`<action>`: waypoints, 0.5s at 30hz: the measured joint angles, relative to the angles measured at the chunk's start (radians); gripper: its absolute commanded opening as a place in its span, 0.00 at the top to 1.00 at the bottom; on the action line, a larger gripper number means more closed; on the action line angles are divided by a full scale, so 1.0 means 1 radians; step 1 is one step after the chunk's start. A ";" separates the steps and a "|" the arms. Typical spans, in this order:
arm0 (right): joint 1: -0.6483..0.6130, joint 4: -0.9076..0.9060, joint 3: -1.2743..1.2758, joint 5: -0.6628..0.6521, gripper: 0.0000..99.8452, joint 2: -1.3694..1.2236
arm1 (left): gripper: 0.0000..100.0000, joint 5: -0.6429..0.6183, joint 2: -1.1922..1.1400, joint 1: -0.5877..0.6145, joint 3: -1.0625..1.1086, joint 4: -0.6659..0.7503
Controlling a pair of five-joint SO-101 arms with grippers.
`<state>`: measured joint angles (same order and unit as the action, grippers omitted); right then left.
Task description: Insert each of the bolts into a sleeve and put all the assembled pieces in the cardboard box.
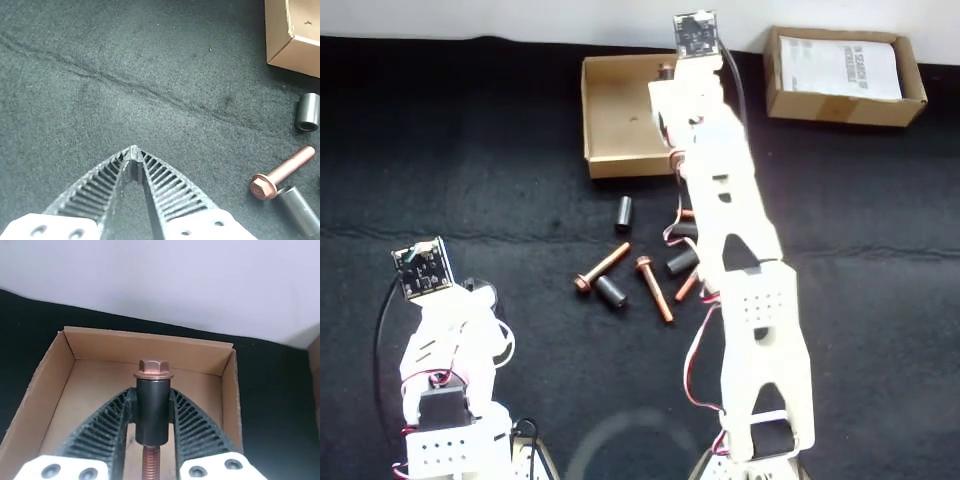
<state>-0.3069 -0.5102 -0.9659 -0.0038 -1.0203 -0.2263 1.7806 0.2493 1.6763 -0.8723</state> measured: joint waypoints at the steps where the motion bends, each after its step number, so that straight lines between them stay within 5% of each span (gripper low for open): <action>1: 0.000 0.000 -0.049 0.000 0.88 -0.043 | 0.99 0.000 0.000 0.000 0.000 0.000; 5: 0.000 -0.083 -0.210 0.000 0.78 -0.160 | 0.99 0.000 0.000 0.000 0.000 0.000; 15: 0.000 -0.422 -0.545 0.000 0.78 -0.192 | 0.99 0.000 0.000 0.000 0.000 0.000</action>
<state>-0.3069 -0.9321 -1.5106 -0.0038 -1.2121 -0.2263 1.7806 0.2493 1.6763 -0.8723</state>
